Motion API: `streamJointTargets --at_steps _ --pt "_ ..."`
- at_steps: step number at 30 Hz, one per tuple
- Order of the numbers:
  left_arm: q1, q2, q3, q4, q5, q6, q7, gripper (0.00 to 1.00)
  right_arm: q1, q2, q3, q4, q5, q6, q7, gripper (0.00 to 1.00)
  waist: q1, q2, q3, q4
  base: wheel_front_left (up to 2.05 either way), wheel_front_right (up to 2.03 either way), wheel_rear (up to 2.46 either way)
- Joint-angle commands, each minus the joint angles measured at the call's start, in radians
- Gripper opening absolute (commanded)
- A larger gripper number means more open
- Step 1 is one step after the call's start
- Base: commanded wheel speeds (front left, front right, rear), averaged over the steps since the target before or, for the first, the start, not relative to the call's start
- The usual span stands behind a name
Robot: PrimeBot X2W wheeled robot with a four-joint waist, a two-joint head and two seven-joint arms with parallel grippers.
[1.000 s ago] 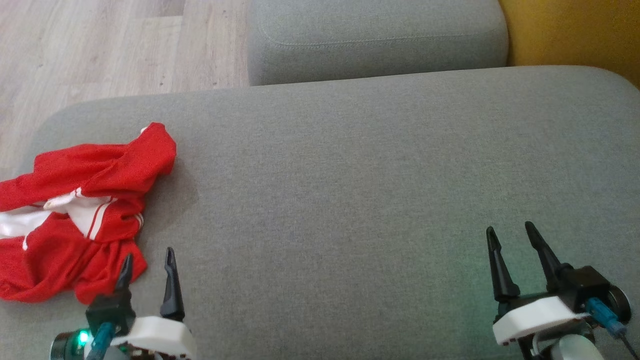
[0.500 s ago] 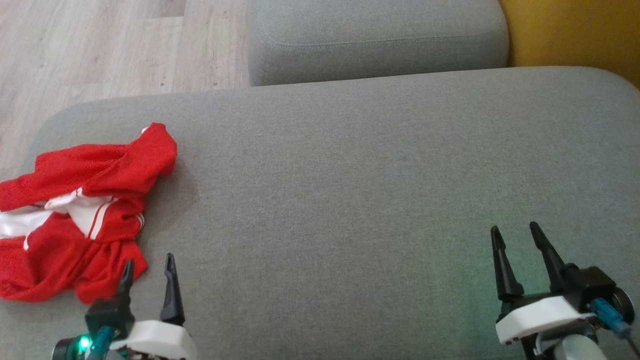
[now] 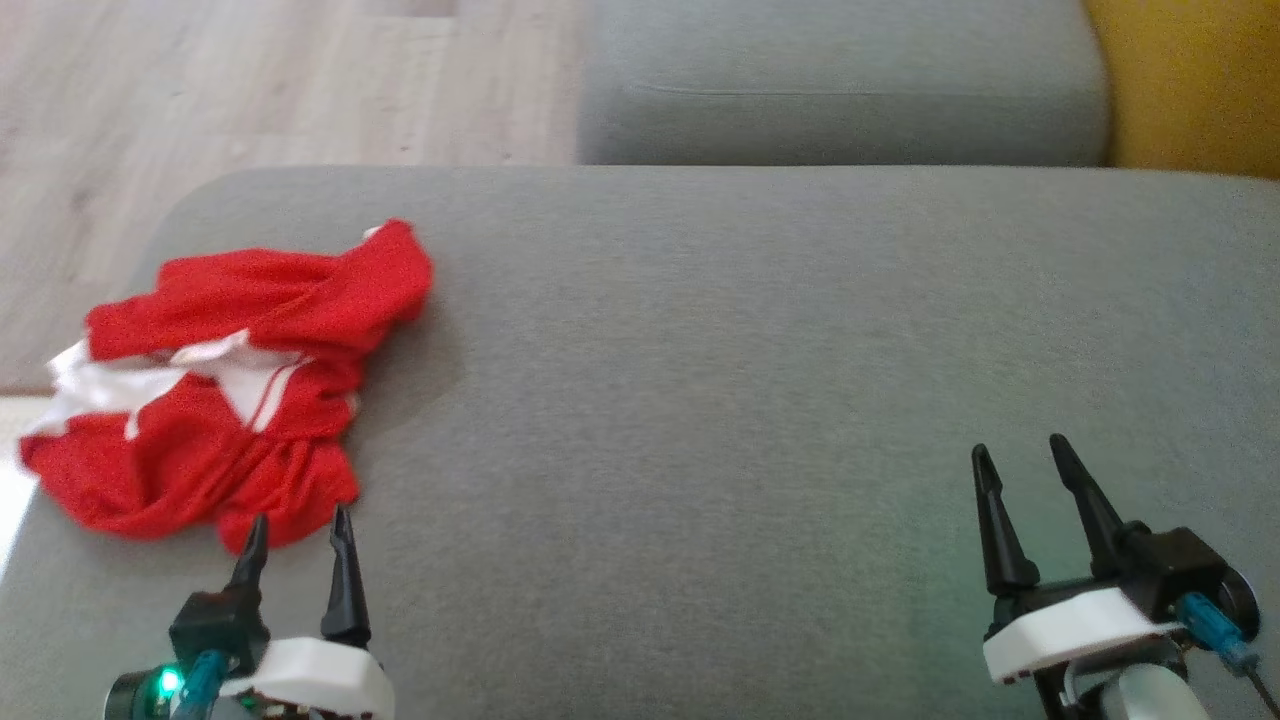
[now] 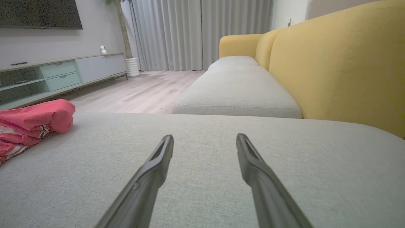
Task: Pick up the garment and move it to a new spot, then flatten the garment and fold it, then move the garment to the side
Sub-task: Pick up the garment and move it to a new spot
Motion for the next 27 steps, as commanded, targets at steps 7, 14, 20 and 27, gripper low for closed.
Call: streamJointTargets --at_steps 7,14,20,27 --pt "-0.037 -0.001 0.036 -0.059 0.002 0.001 -0.013 1.0 -0.035 -0.006 0.042 -0.035 0.007 -0.001 -0.012 1.0 0.0 0.0 -0.006 0.155 0.0 0.0 0.0" --pt "-0.021 -0.002 0.042 -0.073 0.003 0.0 -0.013 1.0 -0.048 0.001 0.059 -0.033 0.01 -0.001 -0.012 1.0 0.0 0.0 -0.008 0.224 0.0 0.0 0.0" --pt "-0.02 -0.003 0.048 -0.08 0.002 0.002 -0.013 1.0 -0.051 0.004 0.07 -0.035 0.009 -0.001 -0.012 1.0 0.0 0.0 -0.006 0.233 0.0 0.0 0.0" --pt "-0.077 -0.005 0.048 -0.079 -0.037 -0.018 -0.013 1.0 -0.072 -0.013 0.086 -0.076 0.008 -0.001 -0.012 1.0 0.0 0.0 0.067 0.217 0.0 0.0 0.0"
